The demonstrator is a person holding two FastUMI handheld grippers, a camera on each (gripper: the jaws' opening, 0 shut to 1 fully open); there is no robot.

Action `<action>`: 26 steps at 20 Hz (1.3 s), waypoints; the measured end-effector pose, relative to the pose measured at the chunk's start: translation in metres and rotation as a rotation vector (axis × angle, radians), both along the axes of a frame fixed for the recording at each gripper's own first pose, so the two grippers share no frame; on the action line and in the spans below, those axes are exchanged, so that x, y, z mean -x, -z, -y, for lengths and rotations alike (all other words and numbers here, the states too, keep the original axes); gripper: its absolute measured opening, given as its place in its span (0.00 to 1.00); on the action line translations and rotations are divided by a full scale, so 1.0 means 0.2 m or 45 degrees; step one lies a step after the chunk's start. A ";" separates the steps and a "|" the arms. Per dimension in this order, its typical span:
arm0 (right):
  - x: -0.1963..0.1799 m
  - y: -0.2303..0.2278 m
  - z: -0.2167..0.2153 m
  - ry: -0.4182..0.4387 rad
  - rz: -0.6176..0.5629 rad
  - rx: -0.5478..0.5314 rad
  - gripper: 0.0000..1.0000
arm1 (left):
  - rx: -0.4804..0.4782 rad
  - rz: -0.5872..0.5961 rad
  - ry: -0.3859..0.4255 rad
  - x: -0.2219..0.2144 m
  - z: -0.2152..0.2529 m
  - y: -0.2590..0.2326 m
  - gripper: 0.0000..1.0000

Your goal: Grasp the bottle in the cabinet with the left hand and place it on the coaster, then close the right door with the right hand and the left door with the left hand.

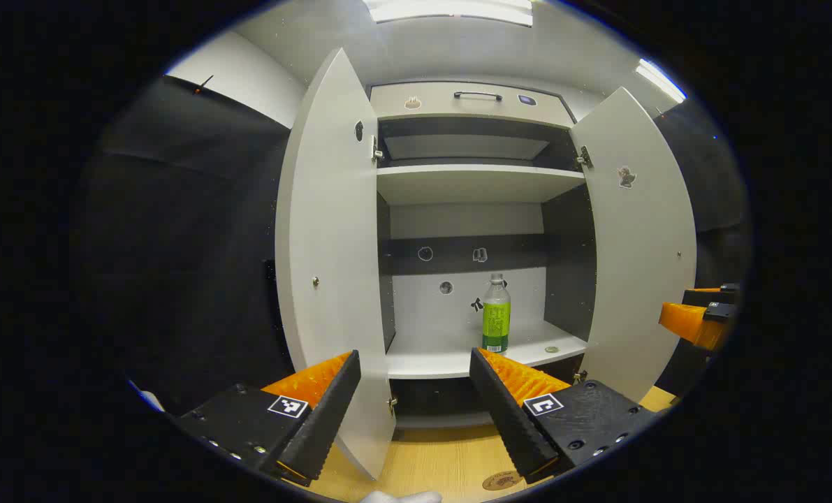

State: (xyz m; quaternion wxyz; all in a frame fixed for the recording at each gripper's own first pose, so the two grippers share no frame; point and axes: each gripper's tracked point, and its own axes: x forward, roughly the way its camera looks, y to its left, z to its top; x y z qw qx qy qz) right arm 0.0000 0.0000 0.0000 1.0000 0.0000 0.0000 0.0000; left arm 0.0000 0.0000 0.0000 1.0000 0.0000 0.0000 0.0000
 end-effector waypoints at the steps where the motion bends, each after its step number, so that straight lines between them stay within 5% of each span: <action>1: -0.01 0.00 0.00 -0.003 -0.002 0.001 0.83 | -0.001 0.000 0.002 -0.01 0.01 0.00 0.96; 18: -0.13 0.00 -0.02 0.014 -0.027 0.012 0.83 | 0.020 0.019 0.074 -0.29 0.10 -0.01 0.96; 26: -0.09 0.00 -0.04 0.018 -0.064 0.009 0.83 | 0.065 0.103 0.156 -0.73 0.33 -0.11 0.96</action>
